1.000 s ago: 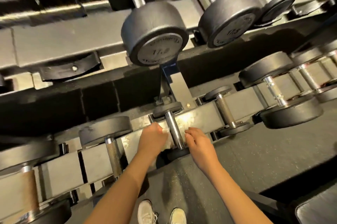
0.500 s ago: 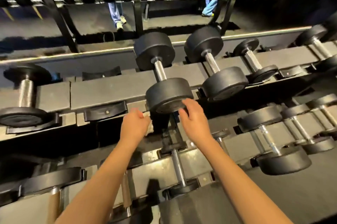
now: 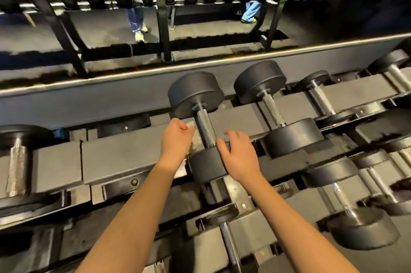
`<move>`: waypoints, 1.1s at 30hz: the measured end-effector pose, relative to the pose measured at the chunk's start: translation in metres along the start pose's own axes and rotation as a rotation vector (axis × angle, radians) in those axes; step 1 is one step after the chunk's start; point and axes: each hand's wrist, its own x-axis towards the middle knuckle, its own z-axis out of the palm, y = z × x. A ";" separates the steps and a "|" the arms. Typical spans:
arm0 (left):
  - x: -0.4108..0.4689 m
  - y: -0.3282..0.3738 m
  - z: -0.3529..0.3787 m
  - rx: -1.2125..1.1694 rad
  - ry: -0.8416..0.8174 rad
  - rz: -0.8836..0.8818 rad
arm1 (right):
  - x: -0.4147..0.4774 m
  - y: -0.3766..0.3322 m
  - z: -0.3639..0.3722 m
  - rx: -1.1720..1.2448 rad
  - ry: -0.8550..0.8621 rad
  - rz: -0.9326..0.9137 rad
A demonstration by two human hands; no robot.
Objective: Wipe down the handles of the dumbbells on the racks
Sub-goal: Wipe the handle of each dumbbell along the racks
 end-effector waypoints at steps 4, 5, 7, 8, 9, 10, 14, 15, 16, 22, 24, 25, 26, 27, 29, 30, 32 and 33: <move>0.022 0.009 0.009 0.048 -0.011 0.006 | 0.000 -0.001 0.001 0.013 0.030 -0.014; 0.027 0.010 0.013 0.044 -0.015 0.010 | 0.000 -0.001 0.001 0.018 0.029 -0.017; 0.034 0.011 0.020 0.005 -0.023 0.000 | 0.002 0.001 -0.001 0.031 0.008 -0.025; 0.036 0.012 0.023 -0.007 -0.023 -0.006 | 0.002 0.001 -0.002 0.040 -0.004 -0.029; 0.038 0.012 0.026 -0.012 -0.024 -0.011 | 0.003 0.003 -0.002 0.048 -0.010 -0.033; 0.040 0.011 0.029 -0.013 -0.030 -0.016 | 0.003 0.003 -0.003 0.052 -0.012 -0.033; 0.045 0.003 0.040 -0.036 -0.024 -0.069 | 0.003 0.004 -0.002 0.040 -0.013 -0.036; 0.046 0.002 0.042 -0.037 -0.016 -0.076 | 0.003 0.003 -0.002 0.037 -0.016 -0.032; 0.045 0.002 0.043 -0.027 -0.011 -0.079 | 0.003 0.003 -0.002 0.037 -0.020 -0.025; 0.050 0.010 0.041 0.068 -0.008 -0.053 | 0.003 0.002 -0.006 0.027 -0.037 -0.006; 0.056 0.016 0.041 0.057 0.034 -0.051 | 0.003 0.001 -0.007 0.024 -0.037 -0.008; 0.058 0.018 0.043 0.052 0.055 -0.057 | 0.003 0.001 -0.006 0.023 -0.034 -0.010; 0.059 0.019 0.044 0.051 0.070 -0.065 | 0.003 0.001 -0.006 0.022 -0.030 -0.011; 0.058 0.019 0.045 0.055 0.077 -0.075 | 0.003 0.002 -0.006 0.020 -0.027 -0.012; 0.055 0.017 0.047 0.072 0.067 -0.082 | 0.003 0.002 -0.005 0.019 -0.022 -0.010; 0.055 0.017 0.047 0.086 0.052 -0.075 | 0.003 0.002 -0.005 0.017 -0.019 -0.010; 0.055 0.015 0.044 0.134 0.004 -0.057 | 0.003 0.002 -0.004 0.017 -0.011 -0.008; 0.053 0.015 0.043 0.174 -0.023 -0.049 | 0.003 0.002 -0.004 0.020 -0.007 -0.007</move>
